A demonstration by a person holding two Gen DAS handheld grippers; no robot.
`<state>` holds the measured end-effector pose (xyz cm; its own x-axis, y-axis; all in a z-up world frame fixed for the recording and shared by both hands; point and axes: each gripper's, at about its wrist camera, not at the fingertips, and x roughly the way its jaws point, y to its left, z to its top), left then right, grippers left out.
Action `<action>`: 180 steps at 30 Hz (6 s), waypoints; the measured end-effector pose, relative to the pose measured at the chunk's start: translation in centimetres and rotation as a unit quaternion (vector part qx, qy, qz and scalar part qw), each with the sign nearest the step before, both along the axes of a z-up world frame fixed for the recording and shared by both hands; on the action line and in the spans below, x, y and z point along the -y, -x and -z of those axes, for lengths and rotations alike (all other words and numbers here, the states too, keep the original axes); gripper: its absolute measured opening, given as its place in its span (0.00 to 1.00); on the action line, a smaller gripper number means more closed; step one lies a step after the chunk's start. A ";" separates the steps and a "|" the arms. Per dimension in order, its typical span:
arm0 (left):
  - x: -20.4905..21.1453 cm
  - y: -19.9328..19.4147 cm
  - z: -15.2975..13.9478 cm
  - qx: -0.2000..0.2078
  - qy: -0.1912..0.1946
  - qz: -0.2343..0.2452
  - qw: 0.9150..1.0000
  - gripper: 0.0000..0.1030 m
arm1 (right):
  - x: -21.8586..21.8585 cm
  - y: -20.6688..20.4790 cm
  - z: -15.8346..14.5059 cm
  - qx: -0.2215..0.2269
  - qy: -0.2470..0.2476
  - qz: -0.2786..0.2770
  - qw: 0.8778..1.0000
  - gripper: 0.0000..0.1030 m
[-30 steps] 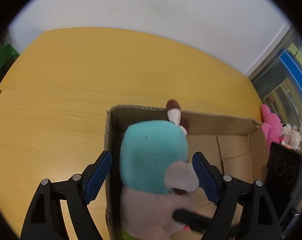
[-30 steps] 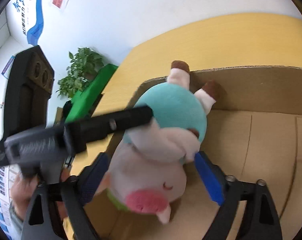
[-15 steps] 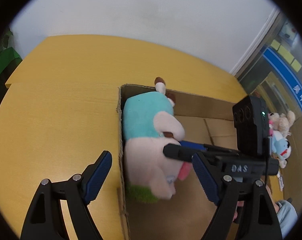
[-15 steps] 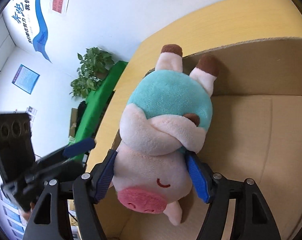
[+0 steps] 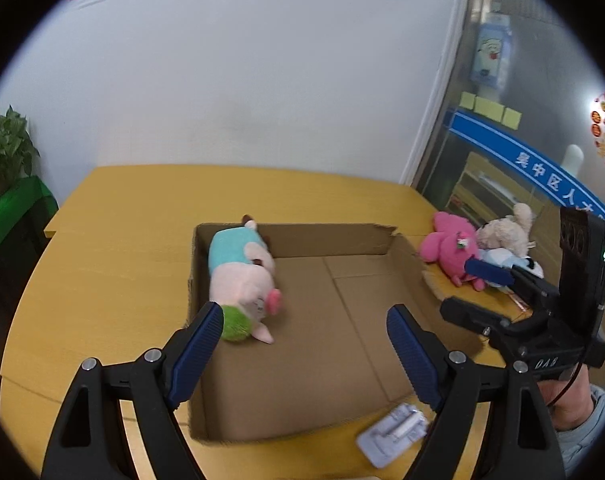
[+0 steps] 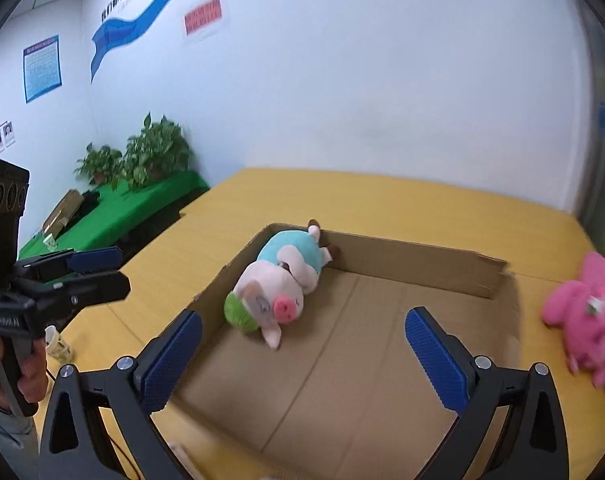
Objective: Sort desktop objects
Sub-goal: 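Move the left gripper to the black charger box and grasp it, then lift the black charger box with the left gripper and drop it into the cardboard box, then move the right gripper to the black sunglasses and grasp them by the bridge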
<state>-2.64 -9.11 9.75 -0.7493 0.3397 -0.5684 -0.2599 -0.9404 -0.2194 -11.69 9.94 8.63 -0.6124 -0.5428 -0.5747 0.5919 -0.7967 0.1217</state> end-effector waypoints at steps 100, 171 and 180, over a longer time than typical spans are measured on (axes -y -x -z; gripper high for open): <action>-7.9 10.4 -6.0 -0.058 -0.067 0.073 0.993 0.52 | -3.2 0.1 -9.6 -0.165 -0.032 -0.075 0.983 0.75; -9.4 -7.0 1.4 -0.112 0.038 -0.018 0.993 0.84 | -9.8 -8.5 1.0 -0.033 -0.025 0.117 0.992 1.00; -12.1 -7.0 5.3 -0.054 0.043 0.022 0.997 0.84 | -12.7 -8.6 3.7 -0.008 -0.040 0.178 0.983 1.00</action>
<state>4.32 2.97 4.44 -0.7934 0.3260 -0.5140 -0.3181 -0.9421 -0.1064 -3.05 22.59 4.95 -0.7642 -0.2466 -0.5960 0.2755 -0.9603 0.0440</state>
